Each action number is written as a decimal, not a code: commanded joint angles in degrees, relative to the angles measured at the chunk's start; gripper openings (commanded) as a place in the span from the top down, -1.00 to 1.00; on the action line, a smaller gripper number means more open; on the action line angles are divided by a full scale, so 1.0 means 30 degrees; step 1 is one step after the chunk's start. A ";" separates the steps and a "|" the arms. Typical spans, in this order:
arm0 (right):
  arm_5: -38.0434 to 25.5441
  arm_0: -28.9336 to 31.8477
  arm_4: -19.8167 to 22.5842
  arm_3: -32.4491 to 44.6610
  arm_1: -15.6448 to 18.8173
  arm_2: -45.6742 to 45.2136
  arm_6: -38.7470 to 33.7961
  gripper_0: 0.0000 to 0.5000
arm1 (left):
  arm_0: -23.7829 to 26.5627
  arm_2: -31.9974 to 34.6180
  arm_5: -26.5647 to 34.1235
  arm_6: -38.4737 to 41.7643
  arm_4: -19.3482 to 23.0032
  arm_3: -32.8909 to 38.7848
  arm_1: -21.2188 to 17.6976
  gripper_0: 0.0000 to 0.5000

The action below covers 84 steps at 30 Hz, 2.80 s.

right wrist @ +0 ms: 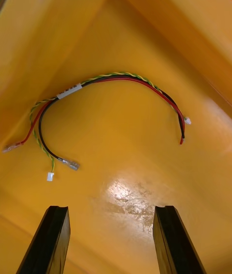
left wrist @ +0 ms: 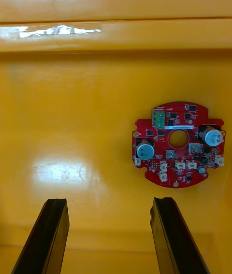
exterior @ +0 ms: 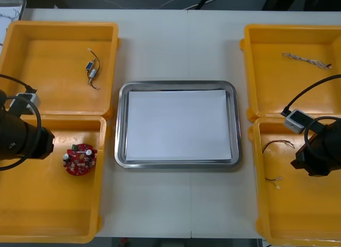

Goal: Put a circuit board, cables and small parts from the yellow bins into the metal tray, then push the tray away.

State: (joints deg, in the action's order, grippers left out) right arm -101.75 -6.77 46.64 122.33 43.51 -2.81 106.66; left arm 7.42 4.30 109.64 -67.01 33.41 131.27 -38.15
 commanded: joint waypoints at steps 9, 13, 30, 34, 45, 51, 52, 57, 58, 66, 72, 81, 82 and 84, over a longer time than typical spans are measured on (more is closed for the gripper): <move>-0.1886 0.0412 -0.1570 -0.0259 -0.1700 0.0232 -0.9832 -1.00 | 0.0690 -0.1141 -0.1890 -0.0076 -0.0325 -0.1568 0.0734 -1.00; -0.2559 0.0383 -0.1981 -0.0259 -0.2228 0.0203 -1.3758 -1.00 | 0.0866 -0.1492 -0.2710 -0.0251 -0.0706 -0.2184 0.0734 -1.00; -0.2752 0.0383 -0.3885 -0.0523 -0.4396 -0.0090 -2.6443 -1.00 | 0.1071 -0.2254 -0.3208 -0.0134 -0.0881 -0.2711 0.0910 -1.00; -0.2752 0.0441 -0.5086 -0.0816 -0.4923 -0.0090 -2.8201 -1.00 | 0.0719 -0.2312 -0.3618 -0.0251 -0.1028 -0.2770 0.0910 -1.00; -0.2752 0.0500 -0.6492 -0.1080 -0.6153 -0.0090 -3.0574 -1.00 | 0.0016 -0.2312 -0.4380 -0.0808 -0.1878 -0.2799 0.1202 -1.00; -0.2752 0.0822 -0.6844 -0.1080 -0.6710 -0.0061 -3.0721 -1.00 | -0.0423 -0.2312 -0.4761 -0.1130 -0.2346 -0.2770 0.1466 -1.00; -0.2752 0.0910 -0.6873 -0.1080 -0.6798 -0.0032 -3.0750 -1.00 | -0.0599 -0.2312 -0.4995 -0.1189 -0.2434 -0.2770 0.1466 -1.00; -0.2752 0.1496 -0.7020 -0.1080 -0.6857 0.0349 -3.0779 -1.00 | -0.1009 -0.2312 -0.5229 -0.1482 -0.2551 -0.2770 0.1525 -1.00; -0.2647 0.1555 -0.7078 -0.1080 -0.6886 0.0408 -3.0808 -1.00 | -0.1038 -0.2342 -0.5259 -0.1511 -0.2581 -0.2770 0.1554 -1.00; -0.1915 0.2082 -0.7635 -0.1109 -0.6857 0.0935 -3.0926 -1.00 | -0.1390 -0.2342 -0.5376 -0.1863 -0.2727 -0.2770 0.1671 -1.00; -0.0714 0.2287 -0.8192 -0.1109 -0.6886 0.1345 -3.1043 -1.00 | -0.1361 -0.2430 -0.5376 -0.1892 -0.2815 -0.2770 0.1788 -1.00; 0.0663 0.2287 -0.9393 -0.1842 -0.6857 0.2429 -3.1277 -1.00 | -0.1361 -0.3045 -0.5259 -0.1804 -0.3401 -0.2799 0.1993 -1.00; 0.0751 0.2316 -0.9510 -0.1900 -0.6857 0.2517 -3.1306 -1.00 | -0.1361 -0.3133 -0.5259 -0.1746 -0.3401 -0.2799 0.1993 -1.00; 0.0839 0.2287 -0.9539 -0.1959 -0.6857 0.2605 -3.1365 -1.00 | -0.1361 -0.3221 -0.5259 -0.1687 -0.3401 -0.2770 0.1993 -1.00</move>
State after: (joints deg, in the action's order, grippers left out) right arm -100.60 -1.10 18.74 117.50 23.41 2.99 15.79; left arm 4.49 -3.62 94.01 -67.08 23.89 122.19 -33.17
